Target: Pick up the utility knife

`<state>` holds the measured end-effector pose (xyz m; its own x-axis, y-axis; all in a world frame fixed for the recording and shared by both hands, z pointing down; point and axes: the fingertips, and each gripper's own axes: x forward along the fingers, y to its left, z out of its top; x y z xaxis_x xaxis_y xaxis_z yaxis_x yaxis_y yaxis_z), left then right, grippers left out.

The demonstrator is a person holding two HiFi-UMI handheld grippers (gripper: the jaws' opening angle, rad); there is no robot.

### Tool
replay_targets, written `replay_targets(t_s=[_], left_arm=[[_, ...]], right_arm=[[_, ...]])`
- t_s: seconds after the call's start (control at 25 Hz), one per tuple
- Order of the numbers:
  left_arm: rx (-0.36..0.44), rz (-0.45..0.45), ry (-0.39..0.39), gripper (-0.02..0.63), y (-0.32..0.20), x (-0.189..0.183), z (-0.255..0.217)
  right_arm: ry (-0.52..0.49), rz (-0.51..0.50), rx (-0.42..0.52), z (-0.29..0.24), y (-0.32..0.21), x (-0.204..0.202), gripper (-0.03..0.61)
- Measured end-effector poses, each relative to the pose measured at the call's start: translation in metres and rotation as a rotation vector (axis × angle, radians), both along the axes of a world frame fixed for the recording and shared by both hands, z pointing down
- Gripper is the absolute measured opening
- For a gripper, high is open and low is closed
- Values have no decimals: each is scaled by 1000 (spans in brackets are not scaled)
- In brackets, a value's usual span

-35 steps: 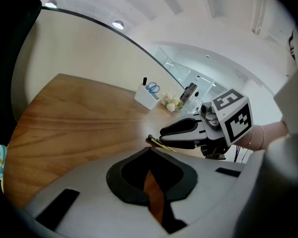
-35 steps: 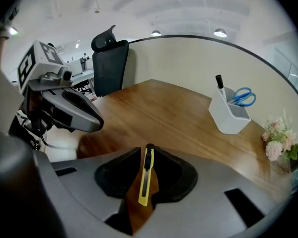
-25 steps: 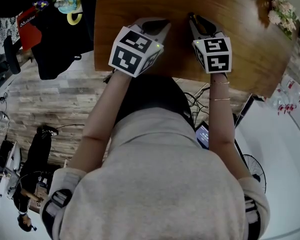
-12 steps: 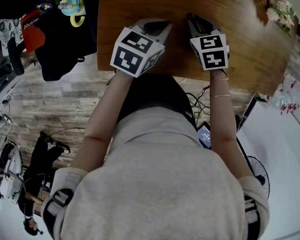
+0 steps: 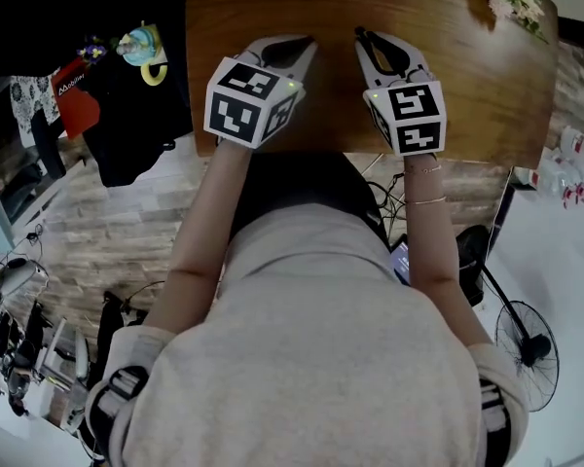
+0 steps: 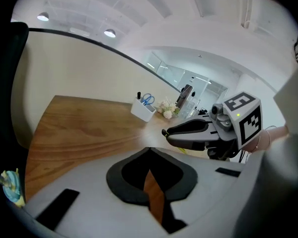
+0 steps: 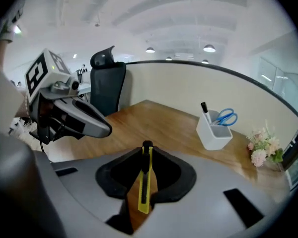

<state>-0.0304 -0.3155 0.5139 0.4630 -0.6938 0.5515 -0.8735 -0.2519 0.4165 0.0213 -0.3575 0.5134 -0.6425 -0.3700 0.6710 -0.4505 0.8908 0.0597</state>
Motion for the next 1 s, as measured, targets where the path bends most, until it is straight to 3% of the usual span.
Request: replay_targets(t_s=[0.48, 0.76, 1.0], left_arm=[[170, 89, -89, 11, -44, 5, -84], [271, 92, -66, 11, -57, 11, -128], [353, 112, -28, 11, -60, 23, -154]], right_arm=[[-270, 126, 125, -106, -29, 4, 77], [-487, 165, 151, -153, -31, 10, 77], [-600, 173, 170, -178, -29, 13, 77]])
